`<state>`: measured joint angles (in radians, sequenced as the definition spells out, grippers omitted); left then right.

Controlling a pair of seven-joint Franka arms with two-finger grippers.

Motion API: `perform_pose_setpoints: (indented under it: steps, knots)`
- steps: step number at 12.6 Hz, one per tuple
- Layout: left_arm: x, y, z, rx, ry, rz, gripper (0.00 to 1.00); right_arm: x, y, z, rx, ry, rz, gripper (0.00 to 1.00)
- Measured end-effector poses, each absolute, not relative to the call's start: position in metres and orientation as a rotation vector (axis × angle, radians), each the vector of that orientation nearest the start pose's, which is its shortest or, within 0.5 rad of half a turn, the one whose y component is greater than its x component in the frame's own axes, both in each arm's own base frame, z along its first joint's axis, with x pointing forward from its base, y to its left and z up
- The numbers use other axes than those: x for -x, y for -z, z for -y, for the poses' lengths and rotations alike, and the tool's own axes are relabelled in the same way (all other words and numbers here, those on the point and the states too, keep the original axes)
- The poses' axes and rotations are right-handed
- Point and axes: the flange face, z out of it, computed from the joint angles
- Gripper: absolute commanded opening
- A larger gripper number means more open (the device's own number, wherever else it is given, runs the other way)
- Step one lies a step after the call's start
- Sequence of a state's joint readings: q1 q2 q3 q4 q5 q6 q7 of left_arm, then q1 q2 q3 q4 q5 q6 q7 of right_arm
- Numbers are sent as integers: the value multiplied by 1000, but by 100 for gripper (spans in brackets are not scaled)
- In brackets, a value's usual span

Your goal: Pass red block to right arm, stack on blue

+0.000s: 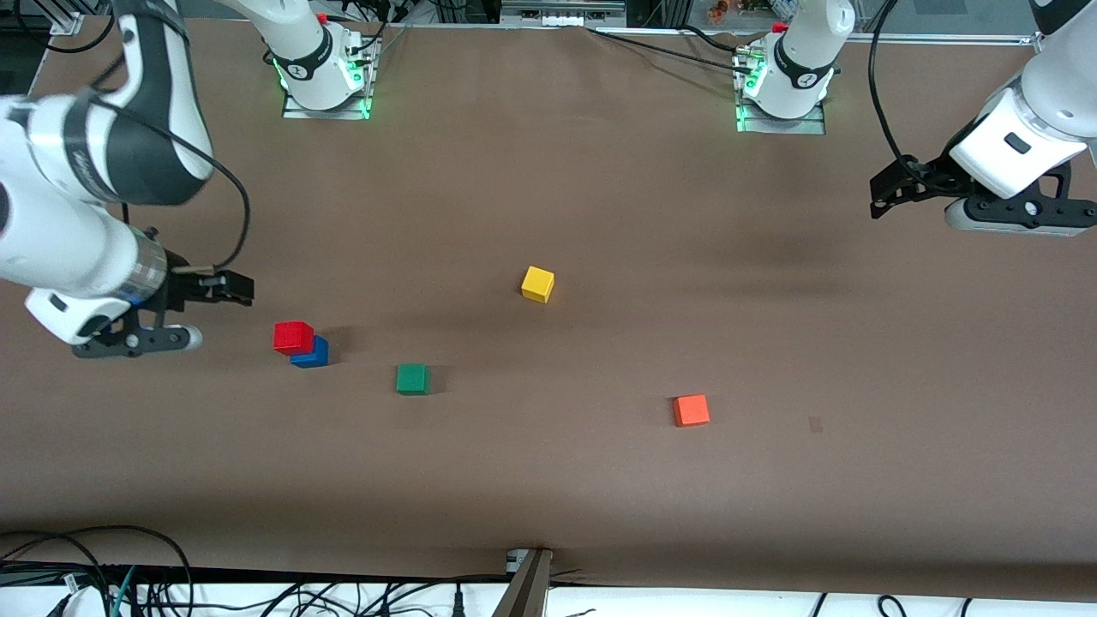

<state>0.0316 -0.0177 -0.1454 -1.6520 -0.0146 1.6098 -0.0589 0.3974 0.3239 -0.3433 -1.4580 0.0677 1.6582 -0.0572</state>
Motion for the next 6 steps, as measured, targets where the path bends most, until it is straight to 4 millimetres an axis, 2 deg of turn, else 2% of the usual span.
perform_pose_setpoints:
  steps: [3,6]
  knots:
    - [-556,-604,71,3154,-20,-107,100,-608,-557,-59,3127,-186,204,100]
    - [-559,-601,72,3154,-49,-109,100,-580,-603,-38,3163,-162,191,100]
